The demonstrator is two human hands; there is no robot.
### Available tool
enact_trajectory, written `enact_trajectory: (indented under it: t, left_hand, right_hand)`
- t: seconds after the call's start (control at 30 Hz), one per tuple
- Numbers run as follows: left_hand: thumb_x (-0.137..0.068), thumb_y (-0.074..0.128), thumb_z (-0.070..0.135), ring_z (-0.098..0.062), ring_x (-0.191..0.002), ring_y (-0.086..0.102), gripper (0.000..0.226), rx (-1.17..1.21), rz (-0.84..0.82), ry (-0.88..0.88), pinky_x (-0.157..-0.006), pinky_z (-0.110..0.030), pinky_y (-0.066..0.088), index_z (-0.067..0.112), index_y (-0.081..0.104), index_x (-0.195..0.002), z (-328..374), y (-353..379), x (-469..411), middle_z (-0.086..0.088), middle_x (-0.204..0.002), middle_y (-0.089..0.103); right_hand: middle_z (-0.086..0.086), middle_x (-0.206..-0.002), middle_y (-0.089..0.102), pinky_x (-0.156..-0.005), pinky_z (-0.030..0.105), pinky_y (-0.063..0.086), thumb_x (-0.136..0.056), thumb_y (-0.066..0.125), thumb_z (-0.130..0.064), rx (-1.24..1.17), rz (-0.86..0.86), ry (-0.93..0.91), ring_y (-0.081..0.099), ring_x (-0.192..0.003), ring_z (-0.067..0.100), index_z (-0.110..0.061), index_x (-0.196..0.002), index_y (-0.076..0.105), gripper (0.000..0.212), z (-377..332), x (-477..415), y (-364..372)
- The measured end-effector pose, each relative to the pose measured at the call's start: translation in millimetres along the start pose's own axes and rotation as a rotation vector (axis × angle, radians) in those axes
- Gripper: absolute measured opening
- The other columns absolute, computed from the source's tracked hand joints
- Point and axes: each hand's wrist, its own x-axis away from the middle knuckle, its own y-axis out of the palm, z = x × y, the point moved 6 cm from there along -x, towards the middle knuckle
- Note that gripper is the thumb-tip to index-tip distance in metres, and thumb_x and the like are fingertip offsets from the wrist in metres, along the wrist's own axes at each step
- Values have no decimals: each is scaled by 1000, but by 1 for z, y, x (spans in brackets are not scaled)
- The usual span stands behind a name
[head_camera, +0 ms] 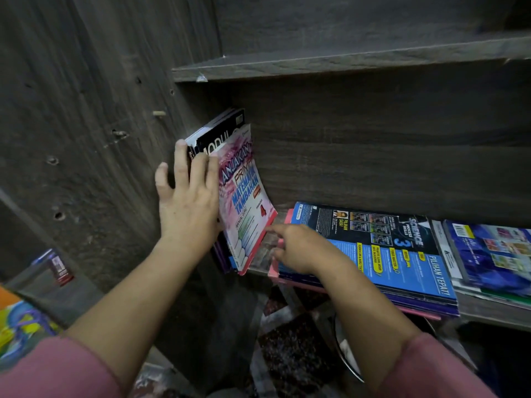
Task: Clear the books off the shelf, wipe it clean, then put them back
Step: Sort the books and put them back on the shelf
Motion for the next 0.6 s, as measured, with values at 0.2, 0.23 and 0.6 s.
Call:
enact_trajectory:
  t: [0.2, 0.23, 0.6]
  left_hand:
    - [-71, 76, 38, -40, -144, 5, 99, 353, -167, -146, -109, -57, 12, 14, 23, -151, 68, -9, 56, -13, -156, 19]
    - [-72, 75, 43, -36, -145, 2, 101, 456, -248, -108, -111, -55, 13, 17, 19, -152, 86, -6, 66, -10, -156, 15]
    - [-82, 71, 36, -24, -139, 35, 55, 906, -377, 263, -114, -40, 26, 21, 56, -133, 179, 39, 107, -2, -141, 48]
  right_hand:
    - [1, -143, 49, -103, 34, 41, -92, 57, -31, 105, 51, 133, 46, -130, 22, -36, -142, 41, 53, 45, 70, -34]
    - [0, -144, 49, -104, 34, 41, -93, 57, -32, 112, 59, 159, 46, -130, 21, -37, -142, 41, 53, 54, 85, -35]
    - [-7, -148, 38, -111, 34, 33, -88, 60, -38, 285, 34, 347, 36, -135, 21, -37, -143, 40, 59, 144, 151, -20]
